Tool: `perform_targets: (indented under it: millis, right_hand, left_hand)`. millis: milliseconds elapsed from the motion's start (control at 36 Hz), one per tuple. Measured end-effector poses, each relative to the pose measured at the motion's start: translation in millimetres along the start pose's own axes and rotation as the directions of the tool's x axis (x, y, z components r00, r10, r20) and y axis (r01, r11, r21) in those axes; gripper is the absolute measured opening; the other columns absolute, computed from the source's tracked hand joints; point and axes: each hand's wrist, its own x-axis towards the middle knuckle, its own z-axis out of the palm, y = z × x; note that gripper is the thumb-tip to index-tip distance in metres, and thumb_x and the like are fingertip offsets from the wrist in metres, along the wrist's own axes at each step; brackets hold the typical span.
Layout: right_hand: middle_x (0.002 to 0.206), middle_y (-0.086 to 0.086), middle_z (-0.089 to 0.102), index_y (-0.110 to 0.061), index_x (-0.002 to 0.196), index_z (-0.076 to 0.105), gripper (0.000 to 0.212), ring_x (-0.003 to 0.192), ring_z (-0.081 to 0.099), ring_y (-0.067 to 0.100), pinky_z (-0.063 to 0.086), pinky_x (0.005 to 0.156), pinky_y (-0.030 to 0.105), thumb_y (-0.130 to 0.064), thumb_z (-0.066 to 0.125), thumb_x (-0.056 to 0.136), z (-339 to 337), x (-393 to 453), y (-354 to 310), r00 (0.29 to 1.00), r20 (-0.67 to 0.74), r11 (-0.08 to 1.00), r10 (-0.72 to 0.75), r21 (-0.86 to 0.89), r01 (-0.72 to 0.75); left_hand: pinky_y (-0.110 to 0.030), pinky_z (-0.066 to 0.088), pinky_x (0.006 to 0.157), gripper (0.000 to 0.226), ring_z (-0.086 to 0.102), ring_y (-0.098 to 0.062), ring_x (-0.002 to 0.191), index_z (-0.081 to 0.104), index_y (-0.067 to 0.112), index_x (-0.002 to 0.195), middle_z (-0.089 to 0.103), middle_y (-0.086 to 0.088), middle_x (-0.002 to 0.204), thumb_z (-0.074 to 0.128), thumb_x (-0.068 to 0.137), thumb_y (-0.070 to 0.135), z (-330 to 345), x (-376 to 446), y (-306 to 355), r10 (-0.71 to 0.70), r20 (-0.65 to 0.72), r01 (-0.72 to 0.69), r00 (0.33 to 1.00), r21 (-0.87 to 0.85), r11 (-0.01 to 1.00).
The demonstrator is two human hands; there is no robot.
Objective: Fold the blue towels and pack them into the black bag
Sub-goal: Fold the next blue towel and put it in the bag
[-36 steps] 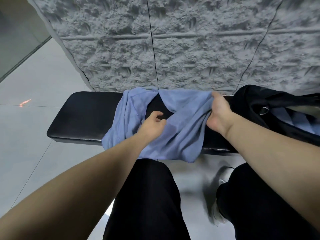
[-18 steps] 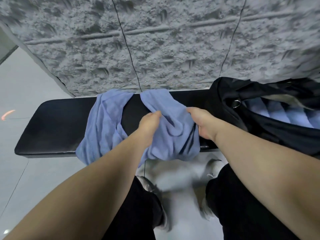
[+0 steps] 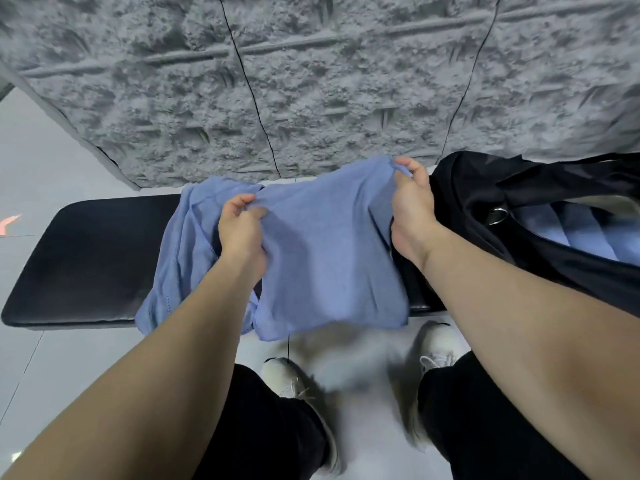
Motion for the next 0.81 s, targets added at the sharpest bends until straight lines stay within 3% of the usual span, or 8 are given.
perform_targets:
  millis: [111, 250, 333, 389, 444, 556, 667, 806]
  right_hand:
    - [0.104, -0.003, 0.066, -0.03, 0.106, 0.058, 0.021, 0.091, 0.062, 0.017, 0.053, 0.077, 0.031, -0.013, 0.046, 0.099, 2, 10, -5, 0.993, -0.008, 0.988, -0.119, -0.1, 0.117]
    - [0.1, 0.002, 0.054, -0.019, 0.125, 0.048, 0.037, 0.072, 0.047, 0.01, 0.038, 0.059, 0.019, -0.004, 0.038, 0.093, -7, 22, 2, 0.982, -0.034, 0.902, -0.188, -0.402, 0.159]
    - [0.132, 0.008, 0.05, -0.015, 0.144, 0.035, 0.051, 0.109, 0.054, 0.021, 0.041, 0.086, 0.026, -0.013, 0.048, 0.094, -17, 27, 13, 0.998, 0.005, 0.801, -0.069, -0.595, 0.059]
    - [0.14, 0.006, 0.046, -0.015, 0.149, 0.029, 0.061, 0.123, 0.049, 0.023, 0.038, 0.094, 0.027, -0.024, 0.055, 0.095, -23, 24, 13, 1.0, 0.017, 0.745, 0.012, -0.667, 0.002]
    - [0.134, 0.005, 0.05, -0.015, 0.147, 0.032, 0.065, 0.114, 0.05, 0.02, 0.04, 0.091, 0.028, -0.03, 0.061, 0.091, -25, 20, 12, 0.998, 0.025, 0.758, 0.062, -0.652, -0.031]
    - [0.116, 0.002, 0.06, -0.018, 0.121, 0.047, 0.037, 0.095, 0.057, 0.012, 0.046, 0.077, 0.026, -0.021, 0.065, 0.089, -27, 6, 11, 0.987, 0.12, 0.798, 0.109, -0.602, -0.015]
    - [0.107, -0.006, 0.056, -0.022, 0.142, 0.038, 0.05, 0.097, 0.053, 0.014, 0.044, 0.082, 0.028, -0.018, 0.055, 0.095, -35, -3, 7, 0.982, 0.181, 0.749, 0.061, -0.658, 0.075]
    - [0.129, -0.004, 0.047, -0.03, 0.152, 0.027, 0.058, 0.113, 0.049, 0.016, 0.041, 0.098, 0.029, -0.019, 0.048, 0.1, -48, -9, -1, 0.978, 0.204, 0.737, -0.042, -0.654, 0.168]
  left_hand:
    - [-0.014, 0.042, 0.06, 0.029, 0.048, -0.008, 0.069, 0.061, 0.027, 0.083, 0.06, 0.007, 0.088, 0.053, 0.09, -0.001, 6, 7, -2, 0.143, 0.017, -0.144, 0.99, 0.141, 0.979]
    - [-0.016, 0.034, 0.043, 0.036, 0.037, -0.01, 0.053, 0.061, 0.027, 0.078, 0.055, 0.004, 0.075, 0.047, 0.09, -0.003, 6, 16, -13, 0.123, 0.031, -0.126, 0.992, 0.327, 0.936]
    - [-0.012, 0.031, 0.037, 0.037, 0.038, -0.011, 0.051, 0.058, 0.025, 0.074, 0.054, 0.006, 0.071, 0.042, 0.09, -0.005, 4, 13, -16, 0.129, 0.036, -0.132, 0.991, 0.448, 0.884]
    - [-0.012, 0.031, 0.036, 0.037, 0.038, -0.011, 0.051, 0.057, 0.025, 0.074, 0.054, 0.007, 0.071, 0.04, 0.09, -0.004, 4, 9, -16, 0.125, 0.05, -0.133, 0.991, 0.487, 0.863]
    - [-0.013, 0.034, 0.038, 0.035, 0.04, -0.012, 0.052, 0.056, 0.026, 0.075, 0.054, 0.007, 0.073, 0.043, 0.091, -0.002, 3, 7, -17, 0.101, 0.058, -0.117, 0.993, 0.487, 0.866]
    - [-0.02, 0.038, 0.051, 0.01, 0.046, -0.01, 0.059, 0.058, 0.021, 0.088, 0.055, 0.005, 0.078, 0.056, 0.096, 0.015, -3, 3, -18, 0.05, 0.113, -0.102, 0.992, 0.525, 0.845]
    - [-0.021, 0.042, 0.059, 0.013, 0.054, -0.009, 0.075, 0.06, 0.02, 0.103, 0.057, 0.011, 0.09, 0.063, 0.095, 0.029, -13, -11, -15, -0.007, 0.211, -0.114, 0.978, 0.557, 0.823]
    - [-0.021, 0.044, 0.071, 0.026, 0.059, -0.007, 0.1, 0.063, 0.03, 0.113, 0.059, 0.011, 0.118, 0.07, 0.089, 0.035, -24, -29, -3, -0.162, 0.348, -0.053, 0.923, 0.533, 0.844]
